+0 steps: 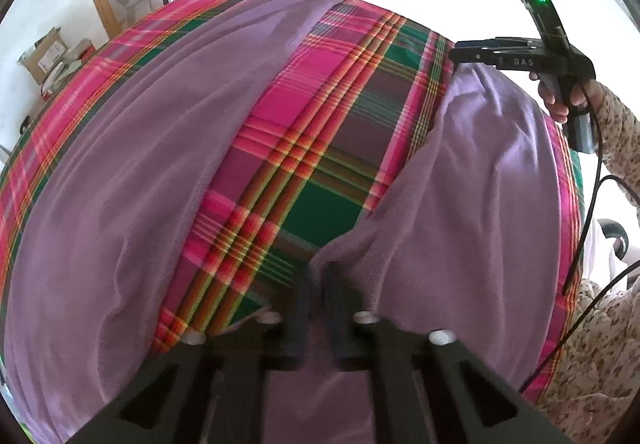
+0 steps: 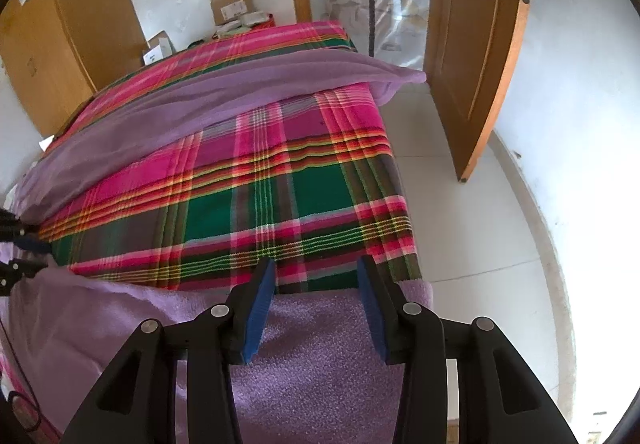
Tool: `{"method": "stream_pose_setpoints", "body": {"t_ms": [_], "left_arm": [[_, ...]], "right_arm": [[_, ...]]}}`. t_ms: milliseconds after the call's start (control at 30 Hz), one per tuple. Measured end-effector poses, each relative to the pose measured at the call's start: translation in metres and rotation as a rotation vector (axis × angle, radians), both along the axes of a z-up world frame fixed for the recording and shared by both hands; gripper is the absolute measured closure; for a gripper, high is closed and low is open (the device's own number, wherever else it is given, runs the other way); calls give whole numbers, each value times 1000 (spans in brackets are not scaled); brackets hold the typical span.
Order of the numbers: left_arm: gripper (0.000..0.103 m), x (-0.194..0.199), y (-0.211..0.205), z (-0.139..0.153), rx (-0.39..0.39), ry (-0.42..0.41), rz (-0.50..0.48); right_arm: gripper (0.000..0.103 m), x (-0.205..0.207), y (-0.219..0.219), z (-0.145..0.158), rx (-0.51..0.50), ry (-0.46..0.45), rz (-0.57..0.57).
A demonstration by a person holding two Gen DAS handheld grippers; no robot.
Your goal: Fold clothes
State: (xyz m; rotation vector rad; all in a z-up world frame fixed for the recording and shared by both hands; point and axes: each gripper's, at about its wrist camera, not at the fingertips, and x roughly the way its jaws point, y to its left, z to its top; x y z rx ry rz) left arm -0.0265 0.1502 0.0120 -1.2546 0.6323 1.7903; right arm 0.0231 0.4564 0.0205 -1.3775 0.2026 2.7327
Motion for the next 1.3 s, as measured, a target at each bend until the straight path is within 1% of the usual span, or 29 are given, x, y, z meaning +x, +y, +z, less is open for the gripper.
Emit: {"method": "stream_pose_setpoints", "body": {"t_ms": [33, 167, 267, 333, 367, 433, 500, 633, 733, 800, 900, 1000, 1067, 1100, 1133, 1167, 1200, 1233, 1300], "left_arm": [[98, 0, -1, 0, 4, -2, 9], [98, -1, -13, 16, 74, 45, 83], [98, -7, -24, 24, 139, 38, 153], [98, -8, -28, 17, 133, 30, 193], [98, -9, -27, 13, 131, 14, 196], [98, -12, -24, 0, 102, -5, 222], [98, -14, -24, -2, 116, -17, 236], [98, -16, -28, -4, 132, -33, 251], [98, -18, -29, -5, 144, -46, 264], [98, -19, -28, -5, 149, -51, 269], [98, -20, -27, -5, 147, -54, 276], [97, -19, -26, -5, 135, -43, 275], [97, -20, -25, -5, 131, -43, 281], [97, -20, -24, -5, 129, -44, 286], [97, -19, -24, -6, 126, -41, 288], [97, -19, -23, -6, 123, -39, 289], [97, -18, -22, -6, 121, -38, 289], [97, -18, -22, -7, 121, -40, 292], [97, -19, -22, -7, 121, -45, 297]], "right_arm": [[59, 1, 0, 0, -3, 3, -3], [59, 4, 1, 0, -14, 16, -14], [59, 5, 4, 0, -26, 24, -19], [59, 6, 5, 0, -30, 28, -19], [59, 6, 5, 0, -25, 27, -20], [59, 6, 6, 1, -14, 25, -20], [59, 7, 9, 3, 27, 31, -37], [59, 14, 41, 3, -23, 35, -148], [58, 24, 67, -4, -128, 9, -206], [59, 36, 78, -8, -219, 11, -213], [58, 60, 83, -12, -278, 18, -235], [59, 69, 75, -9, -234, 33, -223], [65, 74, 70, -7, -200, 43, -213], [74, 77, 67, -6, -184, 48, -208], [80, 80, 65, -5, -167, 53, -203], [84, 82, 62, -4, -150, 58, -198], [96, 85, 59, -3, -134, 63, -194], [99, 88, 57, -2, -117, 68, -189], [99, 92, 55, 3, -91, 85, -189]]}}
